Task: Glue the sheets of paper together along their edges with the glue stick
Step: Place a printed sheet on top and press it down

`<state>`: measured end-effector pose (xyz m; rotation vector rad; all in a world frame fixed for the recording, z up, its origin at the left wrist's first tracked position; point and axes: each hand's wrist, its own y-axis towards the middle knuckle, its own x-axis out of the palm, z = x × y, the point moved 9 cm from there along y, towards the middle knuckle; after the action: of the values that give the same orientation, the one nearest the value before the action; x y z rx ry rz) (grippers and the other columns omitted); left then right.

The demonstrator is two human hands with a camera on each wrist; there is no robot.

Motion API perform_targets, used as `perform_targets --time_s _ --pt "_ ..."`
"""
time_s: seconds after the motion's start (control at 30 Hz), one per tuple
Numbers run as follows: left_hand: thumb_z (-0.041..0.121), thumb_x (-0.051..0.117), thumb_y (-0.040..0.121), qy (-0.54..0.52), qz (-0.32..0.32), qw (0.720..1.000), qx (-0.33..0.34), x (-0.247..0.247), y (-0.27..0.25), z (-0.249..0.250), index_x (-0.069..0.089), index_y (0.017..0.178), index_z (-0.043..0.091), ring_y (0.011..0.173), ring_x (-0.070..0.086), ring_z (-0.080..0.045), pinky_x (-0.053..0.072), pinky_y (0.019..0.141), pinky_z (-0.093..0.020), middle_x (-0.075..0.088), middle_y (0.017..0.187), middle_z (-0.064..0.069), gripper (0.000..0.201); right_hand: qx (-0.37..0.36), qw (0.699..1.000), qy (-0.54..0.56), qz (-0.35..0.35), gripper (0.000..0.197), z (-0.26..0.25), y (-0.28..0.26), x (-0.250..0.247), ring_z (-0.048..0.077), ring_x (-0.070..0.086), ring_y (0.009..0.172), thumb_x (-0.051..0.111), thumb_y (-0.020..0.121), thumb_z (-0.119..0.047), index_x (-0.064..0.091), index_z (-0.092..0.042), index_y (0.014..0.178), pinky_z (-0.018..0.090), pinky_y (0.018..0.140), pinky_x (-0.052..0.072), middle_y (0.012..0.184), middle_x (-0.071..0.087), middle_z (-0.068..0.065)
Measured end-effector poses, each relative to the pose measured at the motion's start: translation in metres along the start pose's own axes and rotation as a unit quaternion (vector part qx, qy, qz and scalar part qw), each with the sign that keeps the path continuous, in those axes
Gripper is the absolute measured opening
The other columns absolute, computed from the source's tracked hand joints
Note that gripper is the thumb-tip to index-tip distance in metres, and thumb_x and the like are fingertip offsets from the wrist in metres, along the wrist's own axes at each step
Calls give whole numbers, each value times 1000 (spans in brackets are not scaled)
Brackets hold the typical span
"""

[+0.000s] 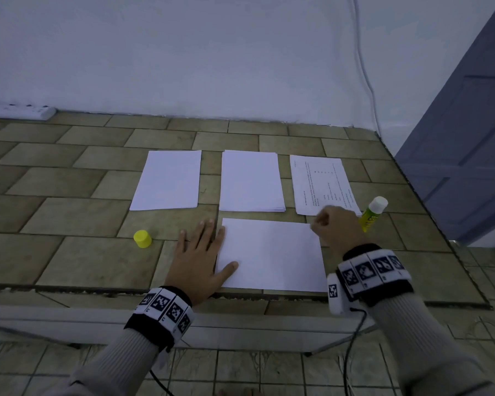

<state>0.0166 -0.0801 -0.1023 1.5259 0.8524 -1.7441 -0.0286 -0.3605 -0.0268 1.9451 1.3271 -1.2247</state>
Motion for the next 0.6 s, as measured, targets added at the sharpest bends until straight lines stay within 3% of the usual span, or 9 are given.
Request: perform_targets --time_s 0.07,0.13,0.27,0.43,0.6 --pt "81 -19 75 -5 -1 1000 -2 1 0 -1 -12 153 26 149 -13 -18 -9 119 -50 -11 163 -1 96 -11 999 -16 27 21 -9 18 -1 25 56 102 61 88 -18 58 -7 106 30 81 44 106 59 11" --pt "81 -18 76 -15 3 1000 -2 0 0 -1 -12 152 26 149 -12 -17 -8 120 -50 -10 163 0 95 12 997 -75 7 43 -6 37 7 30 46 118 61 90 -26 49 -4 124 38 92 42 125 50 15" --pt "81 -15 77 -26 10 1000 1 -2 -1 0 -7 154 24 148 -13 -15 -8 119 -49 -9 162 0 96 99 980 -163 -57 65 15 60 25 36 27 136 53 91 -47 37 -4 136 50 107 33 146 31 17" --pt "81 -18 76 -24 7 1000 2 -3 -1 1 -3 155 24 147 -17 -13 -9 120 -49 -12 161 2 99 109 973 -186 -77 57 18 71 31 34 47 121 53 89 -53 48 -8 124 51 102 39 130 50 15" --pt "81 -16 76 -28 2 1000 2 -2 -1 1 2 156 24 148 -14 -14 -8 120 -50 -11 161 2 99 111 978 -173 -45 36 15 72 18 31 55 110 56 91 -34 54 -8 117 48 101 41 118 57 12"
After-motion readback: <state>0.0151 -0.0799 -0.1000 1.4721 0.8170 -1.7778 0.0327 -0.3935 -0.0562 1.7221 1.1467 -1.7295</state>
